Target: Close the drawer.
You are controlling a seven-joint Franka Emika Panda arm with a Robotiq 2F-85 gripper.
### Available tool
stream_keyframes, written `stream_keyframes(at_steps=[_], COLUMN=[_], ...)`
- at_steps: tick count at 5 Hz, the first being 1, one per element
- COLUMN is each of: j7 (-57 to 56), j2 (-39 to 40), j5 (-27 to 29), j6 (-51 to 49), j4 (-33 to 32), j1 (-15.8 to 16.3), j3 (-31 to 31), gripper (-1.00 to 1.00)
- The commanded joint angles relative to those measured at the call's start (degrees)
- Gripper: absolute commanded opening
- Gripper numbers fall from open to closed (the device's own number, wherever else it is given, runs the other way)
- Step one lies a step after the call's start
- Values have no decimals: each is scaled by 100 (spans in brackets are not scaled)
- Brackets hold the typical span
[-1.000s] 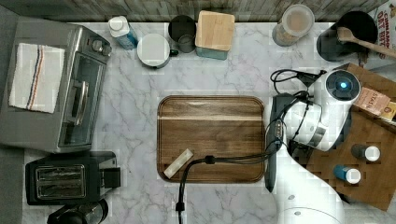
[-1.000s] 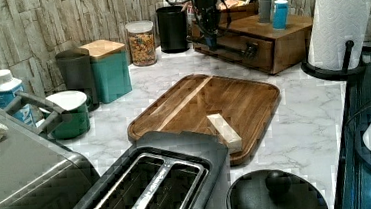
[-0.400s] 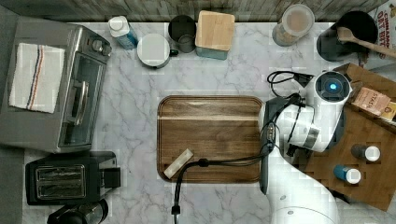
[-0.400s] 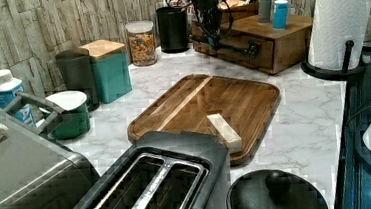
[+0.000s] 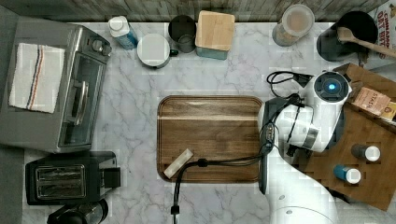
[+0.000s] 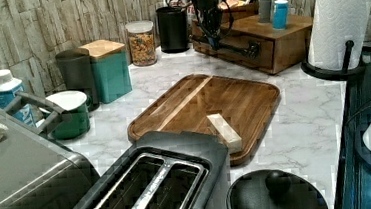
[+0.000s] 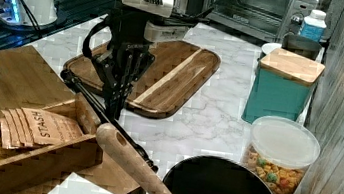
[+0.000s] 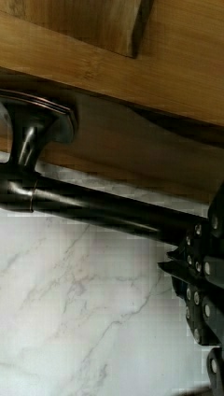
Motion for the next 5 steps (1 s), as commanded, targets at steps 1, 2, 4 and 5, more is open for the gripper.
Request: stream_keyframes(at_steps=[1, 2, 4, 5], j7=[66, 104, 45, 44], j2=[-180, -194, -173, -173], j5=[-298, -362, -266, -266], j6=[277, 268, 282, 282], j4=[323, 326, 321, 321], j1=[-817, -919, -768, -766], j3=[-1081, -970, -1134, -1136], gripper=[-100, -100, -100, -100])
